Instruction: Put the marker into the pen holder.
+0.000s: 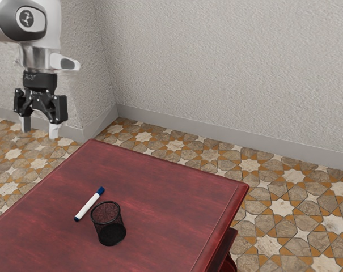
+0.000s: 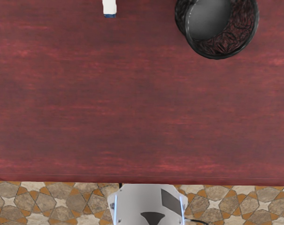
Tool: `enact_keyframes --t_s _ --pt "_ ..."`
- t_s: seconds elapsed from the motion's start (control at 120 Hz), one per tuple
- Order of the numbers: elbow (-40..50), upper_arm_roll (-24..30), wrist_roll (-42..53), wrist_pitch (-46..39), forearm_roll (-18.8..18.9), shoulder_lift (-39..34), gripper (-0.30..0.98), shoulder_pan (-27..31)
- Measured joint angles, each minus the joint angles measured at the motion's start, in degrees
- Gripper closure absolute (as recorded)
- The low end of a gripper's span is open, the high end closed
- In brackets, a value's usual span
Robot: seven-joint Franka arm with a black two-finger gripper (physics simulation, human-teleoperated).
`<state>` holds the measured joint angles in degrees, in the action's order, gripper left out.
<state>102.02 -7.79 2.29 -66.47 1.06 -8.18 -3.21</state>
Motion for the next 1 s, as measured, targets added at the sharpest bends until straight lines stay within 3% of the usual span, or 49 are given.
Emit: enact_keyframes --t_s 0.192,0.283,0.358,0.5,0.733,1.0 --pt "-6.09 -1.08 0.84 -14.34 0.46 4.05 0.0 -3.74" --pt "-14.39 -3.19 1.12 -20.62 1.48 17.24 0.0 -5.61" --pt "-15.91 -4.49 1.34 -26.82 1.15 26.41 0.0 -5.35" --pt "-15.65 -4.76 1.83 -37.53 -1.06 36.51 0.0 -4.52" --pt "-7.31 -4.57 2.63 -50.23 -3.22 38.33 0.0 -4.16" --pt "8.29 -4.6 3.53 -61.01 -3.8 28.92 0.0 -4.19"
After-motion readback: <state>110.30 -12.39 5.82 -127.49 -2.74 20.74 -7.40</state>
